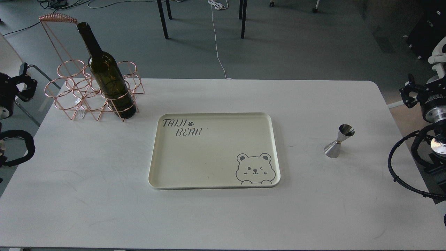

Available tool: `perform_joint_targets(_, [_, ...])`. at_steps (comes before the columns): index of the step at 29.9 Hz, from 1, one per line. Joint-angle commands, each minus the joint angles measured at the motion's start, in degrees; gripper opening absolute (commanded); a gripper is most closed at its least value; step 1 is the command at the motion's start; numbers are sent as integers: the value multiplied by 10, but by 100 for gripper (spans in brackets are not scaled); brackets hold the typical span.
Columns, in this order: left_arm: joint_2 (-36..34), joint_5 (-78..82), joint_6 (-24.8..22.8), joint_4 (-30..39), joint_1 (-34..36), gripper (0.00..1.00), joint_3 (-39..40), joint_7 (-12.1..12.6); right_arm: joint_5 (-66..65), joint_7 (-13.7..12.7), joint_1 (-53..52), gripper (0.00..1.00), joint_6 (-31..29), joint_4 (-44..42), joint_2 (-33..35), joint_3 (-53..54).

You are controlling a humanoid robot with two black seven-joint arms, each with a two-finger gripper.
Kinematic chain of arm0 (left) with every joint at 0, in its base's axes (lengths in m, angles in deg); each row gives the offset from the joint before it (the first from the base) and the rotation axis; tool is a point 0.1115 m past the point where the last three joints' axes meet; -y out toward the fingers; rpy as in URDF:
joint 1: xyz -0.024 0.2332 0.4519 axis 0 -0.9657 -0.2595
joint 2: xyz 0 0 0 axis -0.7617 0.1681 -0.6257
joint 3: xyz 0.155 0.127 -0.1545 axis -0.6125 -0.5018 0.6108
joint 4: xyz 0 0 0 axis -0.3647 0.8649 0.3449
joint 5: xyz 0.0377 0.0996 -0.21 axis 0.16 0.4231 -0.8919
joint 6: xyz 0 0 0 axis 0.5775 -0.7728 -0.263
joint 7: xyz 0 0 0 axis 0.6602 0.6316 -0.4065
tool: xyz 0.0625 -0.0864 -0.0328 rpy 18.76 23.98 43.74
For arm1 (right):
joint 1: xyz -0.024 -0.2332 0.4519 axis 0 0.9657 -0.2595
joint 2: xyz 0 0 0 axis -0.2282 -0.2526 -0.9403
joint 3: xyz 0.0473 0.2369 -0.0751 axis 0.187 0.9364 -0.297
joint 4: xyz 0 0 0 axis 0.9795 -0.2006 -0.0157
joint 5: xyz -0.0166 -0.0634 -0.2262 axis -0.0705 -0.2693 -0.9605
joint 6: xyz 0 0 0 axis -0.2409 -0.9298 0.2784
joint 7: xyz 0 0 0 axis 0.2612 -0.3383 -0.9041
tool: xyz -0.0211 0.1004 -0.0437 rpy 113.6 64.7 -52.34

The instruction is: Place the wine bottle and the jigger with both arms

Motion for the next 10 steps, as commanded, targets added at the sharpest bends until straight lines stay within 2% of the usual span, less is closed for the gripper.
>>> perform_joint_targets(1, [-5, 5, 0, 1, -11, 98, -1, -1, -2, 4, 0, 99, 0, 0, -6, 0])
perform_joint_targets(10, [-10, 9, 0, 4, -10, 99, -18, 2, -4, 6, -2, 99, 0, 0, -6, -7])
